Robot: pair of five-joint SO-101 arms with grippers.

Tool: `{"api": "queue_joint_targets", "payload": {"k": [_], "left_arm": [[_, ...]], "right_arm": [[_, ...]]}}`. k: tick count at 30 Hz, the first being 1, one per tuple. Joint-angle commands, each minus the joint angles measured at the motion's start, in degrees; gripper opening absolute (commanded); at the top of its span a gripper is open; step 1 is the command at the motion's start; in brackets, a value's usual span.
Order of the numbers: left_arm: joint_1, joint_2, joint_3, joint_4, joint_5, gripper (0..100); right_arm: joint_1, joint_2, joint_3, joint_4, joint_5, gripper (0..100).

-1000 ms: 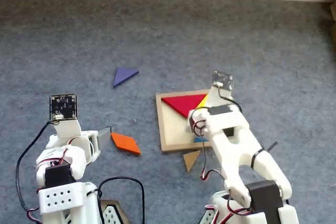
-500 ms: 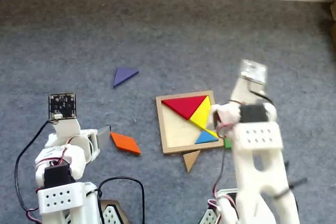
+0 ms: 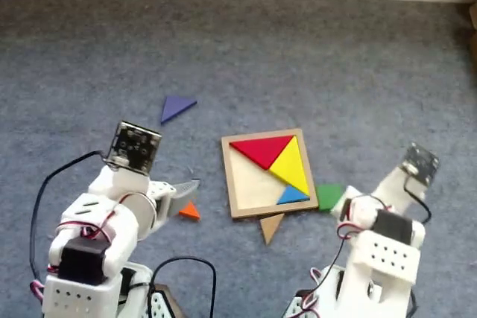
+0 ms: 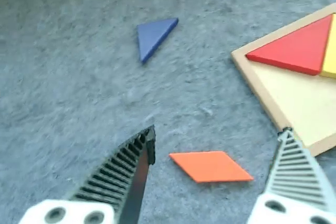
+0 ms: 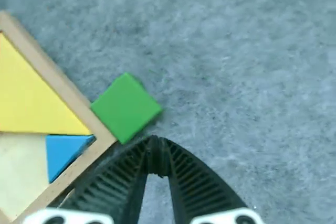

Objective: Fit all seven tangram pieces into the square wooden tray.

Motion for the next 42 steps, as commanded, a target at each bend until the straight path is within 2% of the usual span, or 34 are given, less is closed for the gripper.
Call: {"api": "queue_joint_targets", "payload": {"k": [1,5,14,19,24,28,33,42], "left_arm": [[8.04,0.22,-6.11,0.44,-0.26,35],[12.62,4.88,-9.27,0.35,-0.18,35],[22.55,30.29,-22.55,-0.79,0.35,35],[28.53,40.48,-27.38,-7.82,4.92,35],[32.57,49.54,-28.18,-18.02,5.01,35],[35.82,56.48,-28.97,-24.97,5.10,35],[39.87,64.84,-32.48,-28.13,5.10,35],[40.04,77.05,-36.70,-33.85,5.10,35]], "right_arm": [[4.79,-4.88,2.77,-2.86,0.79,0.9],[8.22,-9.71,6.20,-2.77,0.79,0.9],[14.64,-22.29,15.60,-2.77,0.44,0.9],[17.63,-31.96,21.49,-2.51,0.44,0.9],[17.80,-41.98,28.70,-2.42,0.44,0.9],[18.07,-41.63,31.52,-2.68,0.44,0.9],[17.71,-41.36,31.60,-2.77,0.44,0.9],[17.45,-41.36,31.69,-2.86,0.44,0.9]]}}
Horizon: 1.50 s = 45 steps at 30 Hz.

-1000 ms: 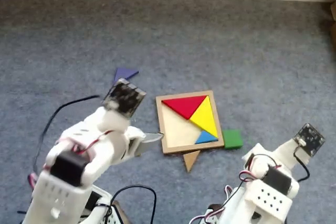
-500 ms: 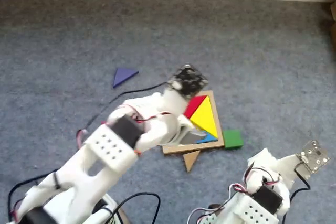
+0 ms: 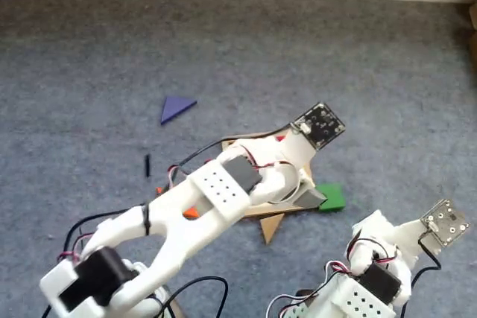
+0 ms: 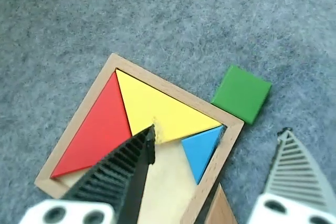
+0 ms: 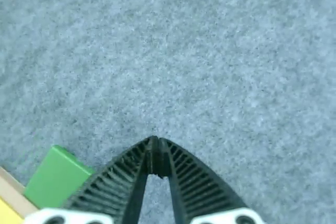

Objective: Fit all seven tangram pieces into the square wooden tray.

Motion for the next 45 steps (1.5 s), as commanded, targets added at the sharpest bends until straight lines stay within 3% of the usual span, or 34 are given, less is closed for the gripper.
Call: {"api": "queue_joint_targets", "payload": {"k": [1,6,12,20,26,34,42,45], "left_arm": [[1.36,3.56,-4.53,-2.46,0.44,35],[1.89,8.04,-7.43,-2.73,0.62,35],[2.59,14.20,-13.49,-2.73,6.07,35],[6.81,24.57,-19.21,-2.46,5.89,35],[6.29,29.05,-19.82,-2.29,5.54,35],[0.57,29.67,-24.22,10.99,1.76,35],[-2.77,28.79,-26.24,13.54,-1.67,35],[-4.00,24.66,-27.91,18.46,-2.90,35]], "right_arm": [[0.04,-0.31,6.02,-1.01,0.18,0.9],[0.04,-0.31,6.20,-1.01,0.35,0.9],[0.04,-0.31,6.20,-1.01,0.53,0.9],[0.04,-0.31,6.20,-1.01,0.62,0.9],[0.04,-0.31,6.20,-1.01,0.62,0.9],[-1.71,-0.22,6.20,-2.24,0.62,0.9],[-1.89,-0.22,6.20,-2.24,0.62,0.9],[-1.89,-0.22,6.20,-2.24,0.62,0.9]]}}
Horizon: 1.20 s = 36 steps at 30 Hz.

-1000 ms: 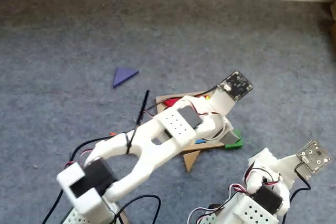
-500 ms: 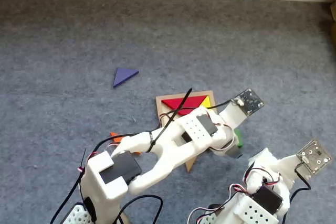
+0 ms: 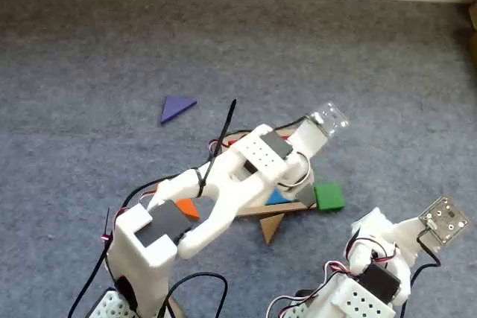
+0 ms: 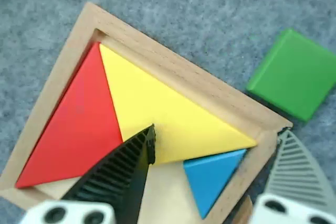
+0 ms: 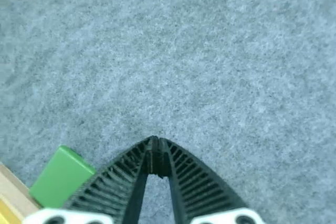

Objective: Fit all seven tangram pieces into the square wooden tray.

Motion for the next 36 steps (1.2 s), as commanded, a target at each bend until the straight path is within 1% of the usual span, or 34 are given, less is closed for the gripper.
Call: {"api": "queue_joint_targets", "payload": {"k": [1,6,9,13,15,19,23,27,30,36], "left_arm": [[-2.24,-7.25,-4.70,6.95,-1.85,35],[-6.02,-19.82,-5.32,14.33,-1.85,35],[-9.63,-27.38,-5.32,18.64,-1.85,35],[-18.15,-34.33,-5.32,22.33,-2.11,35],[-24.04,-35.12,-5.23,23.12,-2.37,35],[-33.80,-33.98,-3.82,24.44,-7.38,35],[-40.57,-32.92,1.19,24.18,-10.81,35],[-44.09,-33.45,7.60,22.51,-14.33,35],[-45.14,-33.45,11.30,22.59,-19.78,35],[-44.97,-33.36,20.62,22.15,-38.42,35]], "right_arm": [[-0.66,-0.22,6.20,-1.19,0.62,0.9],[-0.75,-0.22,6.20,-1.27,0.62,0.9],[-0.75,-0.22,6.20,-1.36,0.62,0.9],[-0.75,-0.22,6.20,-1.36,0.62,0.9],[-0.75,-0.22,6.20,-1.36,0.62,0.9],[-0.75,-0.22,6.20,-1.36,0.62,0.9],[-0.75,-0.22,6.20,-1.27,0.62,0.9],[-0.75,-0.22,6.20,-1.27,0.62,0.9],[-0.75,-0.22,6.20,-1.27,0.62,0.9],[-0.75,-0.22,6.20,-1.27,0.62,0.9]]}}
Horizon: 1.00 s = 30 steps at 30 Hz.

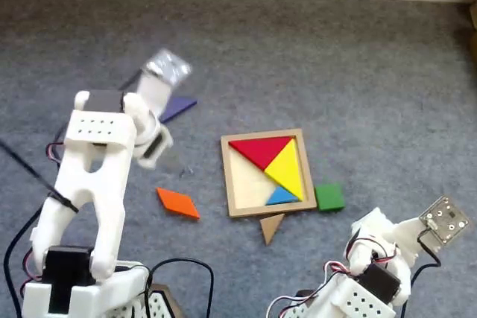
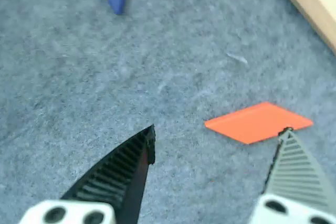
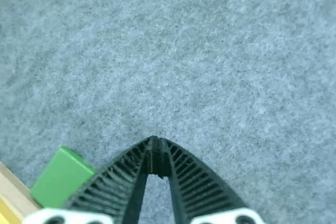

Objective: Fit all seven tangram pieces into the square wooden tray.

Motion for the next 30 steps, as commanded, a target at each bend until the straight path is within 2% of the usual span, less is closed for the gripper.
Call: {"api": "queue_joint_targets", "payload": {"k": [1,7,9,13,19,28,30], "left_arm": [[-0.40,-0.92,4.44,-0.88,-13.98,35],[-0.31,-0.92,12.53,-8.00,-25.41,35],[0.92,-0.92,16.13,-11.34,-26.81,35],[4.18,-0.84,20.09,-17.49,-25.41,35],[8.92,-0.75,24.13,-22.15,-25.41,35],[10.86,-0.40,26.15,-23.38,-25.41,35],[10.95,-0.40,26.77,-23.30,-25.41,32]], "right_arm": [[-0.75,-0.22,6.20,-1.19,0.62,0.9],[-0.75,-0.22,6.20,-1.19,0.62,0.9],[-0.75,-0.22,6.20,-1.19,0.62,0.9],[-0.75,-0.22,6.20,-1.27,0.62,0.9],[-0.75,-0.22,6.20,-1.27,0.62,0.9],[-0.75,-0.22,6.20,-1.27,0.62,0.9],[-0.75,-0.22,6.20,-1.27,0.62,0.9]]}}
